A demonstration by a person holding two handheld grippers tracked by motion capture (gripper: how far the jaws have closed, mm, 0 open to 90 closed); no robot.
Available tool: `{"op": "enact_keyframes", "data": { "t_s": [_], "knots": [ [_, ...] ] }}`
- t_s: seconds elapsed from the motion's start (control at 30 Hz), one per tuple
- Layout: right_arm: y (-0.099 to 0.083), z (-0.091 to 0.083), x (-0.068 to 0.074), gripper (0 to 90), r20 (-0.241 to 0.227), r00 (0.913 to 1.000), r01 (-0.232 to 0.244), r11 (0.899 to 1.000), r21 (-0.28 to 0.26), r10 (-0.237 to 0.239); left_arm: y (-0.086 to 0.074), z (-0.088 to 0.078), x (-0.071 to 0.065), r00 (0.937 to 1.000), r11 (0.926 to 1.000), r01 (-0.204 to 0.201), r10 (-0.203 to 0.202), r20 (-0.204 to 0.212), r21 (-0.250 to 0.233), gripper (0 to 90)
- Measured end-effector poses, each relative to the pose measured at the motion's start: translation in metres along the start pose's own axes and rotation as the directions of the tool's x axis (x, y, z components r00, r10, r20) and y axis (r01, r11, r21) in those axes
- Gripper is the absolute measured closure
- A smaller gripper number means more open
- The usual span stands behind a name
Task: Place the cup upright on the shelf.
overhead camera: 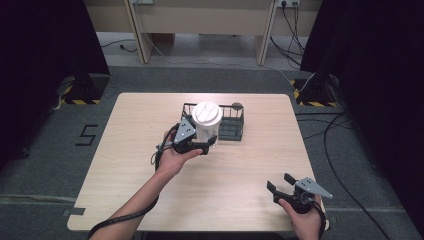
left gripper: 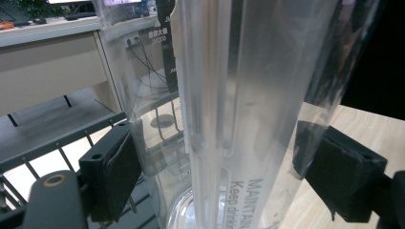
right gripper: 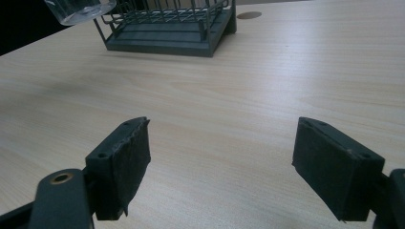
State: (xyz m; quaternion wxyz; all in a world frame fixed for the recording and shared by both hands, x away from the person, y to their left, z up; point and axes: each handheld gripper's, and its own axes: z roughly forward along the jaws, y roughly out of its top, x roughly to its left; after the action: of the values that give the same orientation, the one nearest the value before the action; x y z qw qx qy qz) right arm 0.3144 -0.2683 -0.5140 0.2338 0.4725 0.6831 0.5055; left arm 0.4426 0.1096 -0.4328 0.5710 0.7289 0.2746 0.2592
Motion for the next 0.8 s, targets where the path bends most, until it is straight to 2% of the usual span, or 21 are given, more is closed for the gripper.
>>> {"op": "enact_keyframes", "data": {
  "t_s": [0.8],
  "knots": [
    [0.000, 0.000, 0.000, 20.9, 0.003, 1.0000, 0.007, 1.000, -0.001, -0.007, 0.016, 0.013, 0.008, 0.9998, 0.9999, -0.009, 0.009, -0.020, -0.009, 17.9]
  ]
}}
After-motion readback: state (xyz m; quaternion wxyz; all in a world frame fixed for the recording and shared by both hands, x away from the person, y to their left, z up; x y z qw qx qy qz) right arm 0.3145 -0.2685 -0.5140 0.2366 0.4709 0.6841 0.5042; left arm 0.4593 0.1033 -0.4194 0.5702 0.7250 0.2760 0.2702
